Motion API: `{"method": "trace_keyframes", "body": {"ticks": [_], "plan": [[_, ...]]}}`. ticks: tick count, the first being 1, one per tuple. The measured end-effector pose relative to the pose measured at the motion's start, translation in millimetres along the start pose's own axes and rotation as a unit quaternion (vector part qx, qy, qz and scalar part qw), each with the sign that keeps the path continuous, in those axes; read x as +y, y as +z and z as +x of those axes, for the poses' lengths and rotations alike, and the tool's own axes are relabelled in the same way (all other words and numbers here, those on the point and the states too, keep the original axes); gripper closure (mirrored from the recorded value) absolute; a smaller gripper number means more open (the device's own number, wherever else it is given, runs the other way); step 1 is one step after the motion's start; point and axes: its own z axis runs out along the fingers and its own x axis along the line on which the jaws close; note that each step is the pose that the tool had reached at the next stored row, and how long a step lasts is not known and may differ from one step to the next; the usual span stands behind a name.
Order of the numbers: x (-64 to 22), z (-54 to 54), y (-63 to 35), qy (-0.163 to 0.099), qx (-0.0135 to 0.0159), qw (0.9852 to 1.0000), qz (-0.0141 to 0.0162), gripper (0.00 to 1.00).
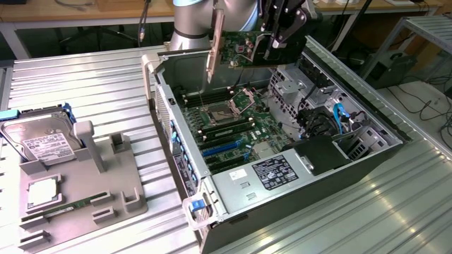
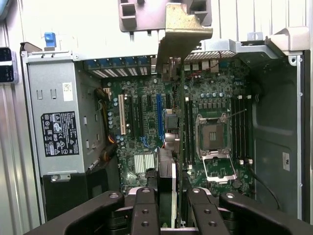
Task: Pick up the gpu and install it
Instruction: 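Insert the gpu into the slot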
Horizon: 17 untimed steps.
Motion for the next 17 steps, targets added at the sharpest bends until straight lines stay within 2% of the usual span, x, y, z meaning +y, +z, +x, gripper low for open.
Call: {"method": "trace_keyframes", "body": {"ticks": [7, 17], "plan": [[0.0, 0.1, 3.5, -0.002, 0.0001, 1.0, 0.0001, 0.73], [-0.1, 0.2, 16.0, -0.009, 0.0001, 1.0, 0.0005, 0.73]]}}
